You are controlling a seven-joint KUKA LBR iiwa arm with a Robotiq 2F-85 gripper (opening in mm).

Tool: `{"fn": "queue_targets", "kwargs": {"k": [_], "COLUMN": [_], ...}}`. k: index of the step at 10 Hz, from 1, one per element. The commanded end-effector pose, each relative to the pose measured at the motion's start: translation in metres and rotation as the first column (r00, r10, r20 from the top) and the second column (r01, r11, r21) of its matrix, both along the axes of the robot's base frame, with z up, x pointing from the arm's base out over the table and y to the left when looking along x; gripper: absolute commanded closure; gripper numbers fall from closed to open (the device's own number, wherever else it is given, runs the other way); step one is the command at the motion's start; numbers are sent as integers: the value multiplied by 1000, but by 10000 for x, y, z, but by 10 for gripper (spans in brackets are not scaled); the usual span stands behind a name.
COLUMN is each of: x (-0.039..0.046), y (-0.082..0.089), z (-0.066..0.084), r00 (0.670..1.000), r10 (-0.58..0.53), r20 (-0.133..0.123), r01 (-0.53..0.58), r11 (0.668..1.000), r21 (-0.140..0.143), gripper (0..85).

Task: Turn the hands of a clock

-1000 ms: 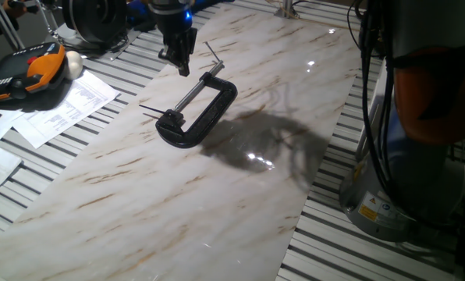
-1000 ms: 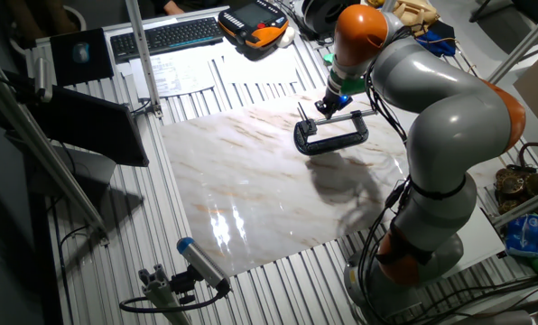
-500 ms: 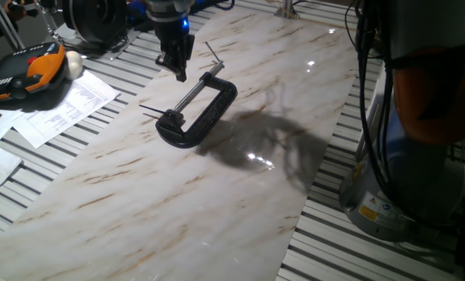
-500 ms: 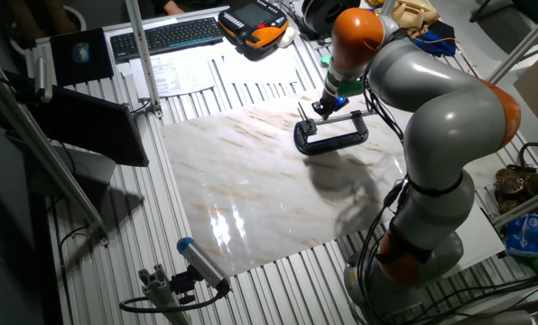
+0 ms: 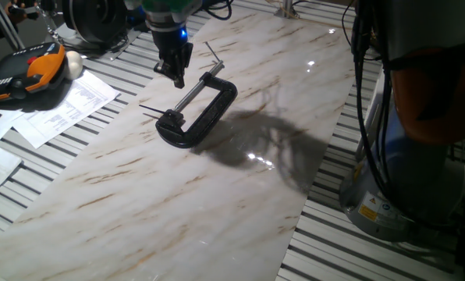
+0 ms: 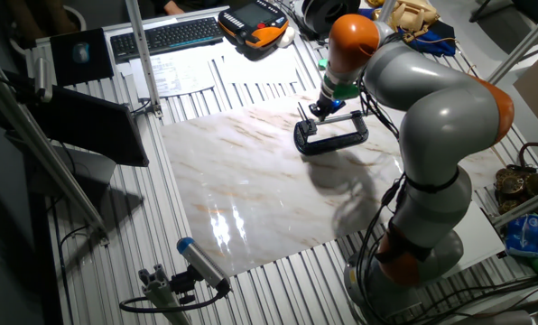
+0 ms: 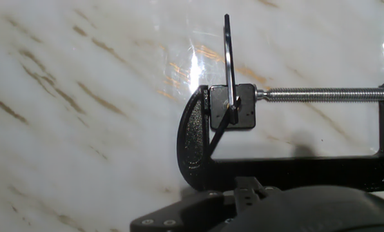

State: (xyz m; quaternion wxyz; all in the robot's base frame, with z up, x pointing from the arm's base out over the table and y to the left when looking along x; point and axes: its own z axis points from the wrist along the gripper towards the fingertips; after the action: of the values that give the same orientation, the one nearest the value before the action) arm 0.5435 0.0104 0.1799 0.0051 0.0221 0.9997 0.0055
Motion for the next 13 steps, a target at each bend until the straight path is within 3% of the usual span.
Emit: {"fn": "queue_targets", "kwargs": {"k": [1, 8, 13], "x": [30, 207, 266], "y": [13, 42, 15], "z": [-22, -169, -251], "r00": [1000, 1000, 1000], "r10": [-4, -23, -24], "r20": [-1, 0, 3], "r01": [4, 23, 24], "r11": [1000, 1000, 1000], "r21": [-2, 8, 3], "gripper": [850, 850, 850]}}
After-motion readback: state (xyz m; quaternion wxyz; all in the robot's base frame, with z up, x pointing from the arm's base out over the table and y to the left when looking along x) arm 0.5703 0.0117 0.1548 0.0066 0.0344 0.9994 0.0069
